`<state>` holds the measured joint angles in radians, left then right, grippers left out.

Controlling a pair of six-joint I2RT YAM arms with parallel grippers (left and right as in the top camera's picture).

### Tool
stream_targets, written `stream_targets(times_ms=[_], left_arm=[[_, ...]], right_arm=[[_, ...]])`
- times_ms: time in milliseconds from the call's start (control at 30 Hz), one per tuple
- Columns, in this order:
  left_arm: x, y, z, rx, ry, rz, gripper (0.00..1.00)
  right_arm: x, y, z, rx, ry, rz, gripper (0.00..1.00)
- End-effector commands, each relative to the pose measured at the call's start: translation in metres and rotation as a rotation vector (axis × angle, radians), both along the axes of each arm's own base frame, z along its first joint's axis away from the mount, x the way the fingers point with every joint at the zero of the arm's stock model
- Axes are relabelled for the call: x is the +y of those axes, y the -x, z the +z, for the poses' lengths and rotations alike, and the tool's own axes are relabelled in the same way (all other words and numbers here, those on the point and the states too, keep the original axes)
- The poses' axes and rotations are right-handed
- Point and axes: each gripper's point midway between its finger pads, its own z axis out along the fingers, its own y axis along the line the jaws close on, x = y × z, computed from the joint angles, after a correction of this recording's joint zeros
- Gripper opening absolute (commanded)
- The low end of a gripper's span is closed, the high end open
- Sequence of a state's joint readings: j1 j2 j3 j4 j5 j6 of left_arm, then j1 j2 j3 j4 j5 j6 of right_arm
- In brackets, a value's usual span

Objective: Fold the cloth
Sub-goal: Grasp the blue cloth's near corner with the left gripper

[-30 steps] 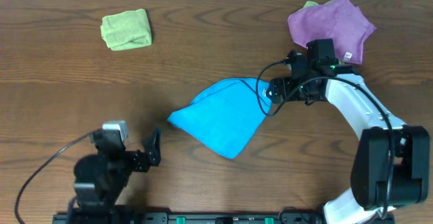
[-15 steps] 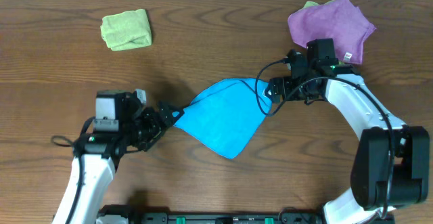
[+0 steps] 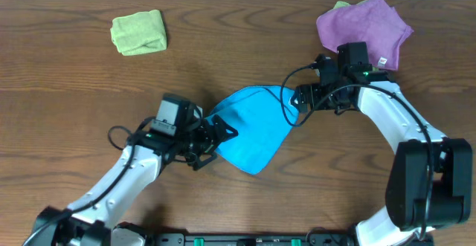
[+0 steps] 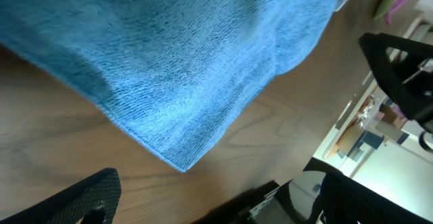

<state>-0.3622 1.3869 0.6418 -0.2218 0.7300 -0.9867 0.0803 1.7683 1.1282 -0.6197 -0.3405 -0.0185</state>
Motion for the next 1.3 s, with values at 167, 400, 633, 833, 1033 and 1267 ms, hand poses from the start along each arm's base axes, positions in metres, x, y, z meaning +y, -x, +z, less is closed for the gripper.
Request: stream_targets(times_ms=[167,400,633,833,1033,1267], left_arm=[[-0.034,0.018,-0.016,0.103,0.026,-0.007,0.95],[-0.047,0.039,-0.034,0.203,-0.005,-0.032,0.95],[-0.052,0.042,-0.043,0.226,-0.03,-0.017,0.96],[-0.06,0.039,-0.053,0.243,-0.032,0.017,1.0],[-0.066,0.04,-0.067,0.28,-0.034,0.031,0.69],[-0.066,0.034,-0.067,0.221,-0.041,0.01,0.43]], right_arm=[[0.001,0.0,0.0,0.007,-0.013,-0.019,0.99],[0.001,0.0,0.0,0.007,-0.014,-0.019,0.99],[0.001,0.0,0.0,0.007,-0.014,-0.019,0.99],[0.001,0.0,0.0,0.008,-0.014,-0.022,0.99],[0.001,0.0,0.0,0.009,-0.014,-0.022,0.99],[0.001,0.0,0.0,0.01,-0.014,-0.022,0.99]])
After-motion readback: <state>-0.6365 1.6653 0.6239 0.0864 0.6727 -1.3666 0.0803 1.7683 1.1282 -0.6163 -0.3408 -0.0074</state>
